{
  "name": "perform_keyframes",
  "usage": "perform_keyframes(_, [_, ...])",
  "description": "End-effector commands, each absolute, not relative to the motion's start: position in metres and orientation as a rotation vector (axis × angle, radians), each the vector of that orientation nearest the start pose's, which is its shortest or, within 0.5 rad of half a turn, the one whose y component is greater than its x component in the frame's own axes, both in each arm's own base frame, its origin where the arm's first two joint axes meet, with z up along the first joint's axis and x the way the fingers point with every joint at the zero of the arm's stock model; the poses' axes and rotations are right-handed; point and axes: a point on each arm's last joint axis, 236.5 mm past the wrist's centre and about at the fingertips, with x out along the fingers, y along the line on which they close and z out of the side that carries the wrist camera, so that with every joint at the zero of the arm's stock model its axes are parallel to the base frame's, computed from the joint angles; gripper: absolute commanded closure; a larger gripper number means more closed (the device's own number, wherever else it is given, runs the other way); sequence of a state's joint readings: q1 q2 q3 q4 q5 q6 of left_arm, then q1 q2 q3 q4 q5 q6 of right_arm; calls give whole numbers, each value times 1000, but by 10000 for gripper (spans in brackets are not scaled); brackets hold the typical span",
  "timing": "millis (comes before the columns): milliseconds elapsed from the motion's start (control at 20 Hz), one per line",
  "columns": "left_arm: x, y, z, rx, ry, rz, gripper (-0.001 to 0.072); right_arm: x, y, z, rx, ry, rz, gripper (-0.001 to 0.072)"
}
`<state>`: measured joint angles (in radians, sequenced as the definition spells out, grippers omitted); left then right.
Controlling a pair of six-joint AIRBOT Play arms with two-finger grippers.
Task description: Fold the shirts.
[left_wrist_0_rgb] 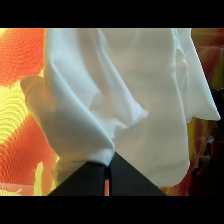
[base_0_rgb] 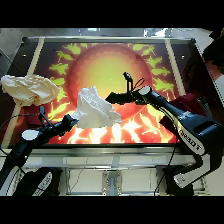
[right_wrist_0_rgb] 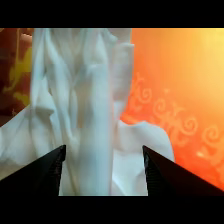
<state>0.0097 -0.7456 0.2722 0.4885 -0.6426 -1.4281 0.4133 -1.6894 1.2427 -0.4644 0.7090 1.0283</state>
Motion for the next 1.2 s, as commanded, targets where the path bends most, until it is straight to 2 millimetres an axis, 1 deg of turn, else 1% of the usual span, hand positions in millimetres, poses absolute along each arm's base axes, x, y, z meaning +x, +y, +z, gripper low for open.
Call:
perform_keyframes(0, [282, -123, -33, -1006, 977, -160, 693, 418, 363, -19, 432, 1049, 862, 162])
perform_keyframes(50, [282, -123, -33, -1006, 977, -160, 693, 408, 363, -22, 410, 1079, 889, 163])
perform_keyframes(150, [282, -123, -33, -1006, 977, -160, 693, 394, 354, -36, 315, 1135, 911, 163])
perform_keyframes(300, [282, -123, -33, -1006, 977, -160, 693, 383, 335, -57, 194, 1214, 877, 163])
perform_keyframes(450, [282, -123, -33, -1005, 977, -160, 693, 376, 332, -61, 165, 1239, 890, 170])
perform_keyframes(500, [282, -123, -33, -1005, 977, -160, 693, 377, 332, -61, 165, 1237, 889, 289])
perform_keyframes(600, [282, -123, -33, -1005, 976, -160, 693, 384, 332, -60, 165, 1212, 876, 569])
perform_keyframes(650, [282, -123, -33, -1004, 976, -160, 693, 391, 332, -59, 168, 1187, 859, 658])
perform_keyframes(750, [282, -123, -33, -1002, 975, -160, 693, 405, 332, -57, 179, 1135, 825, 668])
perform_keyframes(800, [283, -122, -33, -1001, 971, -159, 693, 409, 331, -55, 180, 1122, 817, 699])
perform_keyframes(900, [288, -115, -31, -951, 934, -165, 693, 409, 329, -49, 178, 1113, 820, 699])
perform_keyframes(950, [292, -111, -26, -942, 911, -165, 694, 409, 326, -41, 168, 1105, 826, 699])
perform_keyframes(1000, [297, -106, -16, -944, 877, -162, 694, 407, 322, -28, 152, 1093, 839, 699])
perform_keyframes(1050, [304, -99, -1, -944, 826, -163, 694, 406, 316, -13, 123, 1081, 856, 699])
perform_keyframes(1100, [311, -92, 19, -936, 763, -171, 694, 403, 310, 9, 86, 1060, 875, 699])
perform_keyframes(1150, [317, -86, 47, -907, 681, -191, 695, 400, 304, 33, 50, 1034, 895, 699])
